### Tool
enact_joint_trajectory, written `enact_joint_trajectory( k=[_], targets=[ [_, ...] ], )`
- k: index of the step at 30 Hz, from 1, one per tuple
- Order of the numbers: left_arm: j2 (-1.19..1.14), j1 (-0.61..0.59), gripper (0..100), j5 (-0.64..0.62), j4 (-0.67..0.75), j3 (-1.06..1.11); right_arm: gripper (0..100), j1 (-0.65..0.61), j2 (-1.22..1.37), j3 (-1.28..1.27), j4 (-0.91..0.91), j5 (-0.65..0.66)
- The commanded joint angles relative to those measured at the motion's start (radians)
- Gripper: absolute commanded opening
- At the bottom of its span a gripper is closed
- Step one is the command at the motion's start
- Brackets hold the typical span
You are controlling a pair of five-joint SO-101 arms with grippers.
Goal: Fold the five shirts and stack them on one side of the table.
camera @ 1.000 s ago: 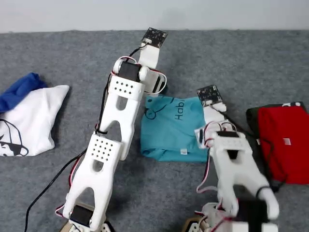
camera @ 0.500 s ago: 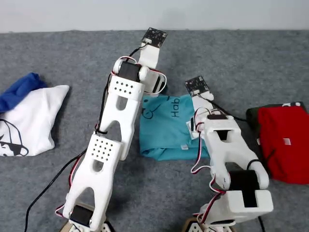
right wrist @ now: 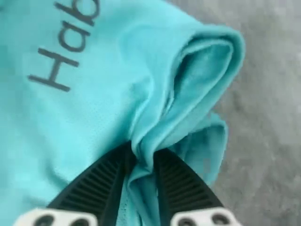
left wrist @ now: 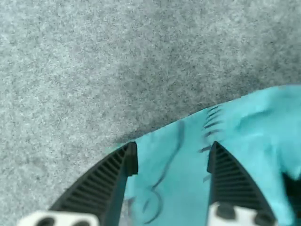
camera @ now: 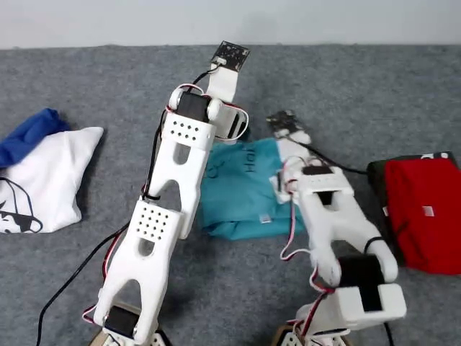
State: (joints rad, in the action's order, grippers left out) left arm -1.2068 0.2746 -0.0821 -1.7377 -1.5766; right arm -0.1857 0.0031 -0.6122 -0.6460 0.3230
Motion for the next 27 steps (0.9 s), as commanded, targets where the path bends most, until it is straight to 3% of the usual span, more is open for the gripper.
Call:
enact_joint_trajectory(
  k=[1,14,27],
  targets=[
    [0.075,0.003,24,0.003,-0.018,-0.041,0.9,-0.048,-0.099,0.077,-0.099,0.008],
    [0.069,0.011,24,0.003,-0.018,-0.039,0.9,0.179,-0.17,0.157,-0.12,-0.037],
    [0.077,0.012,24,0.005,-0.018,0.044,0.9,0.188,-0.179,0.051,0.036,-0.038]
  ],
)
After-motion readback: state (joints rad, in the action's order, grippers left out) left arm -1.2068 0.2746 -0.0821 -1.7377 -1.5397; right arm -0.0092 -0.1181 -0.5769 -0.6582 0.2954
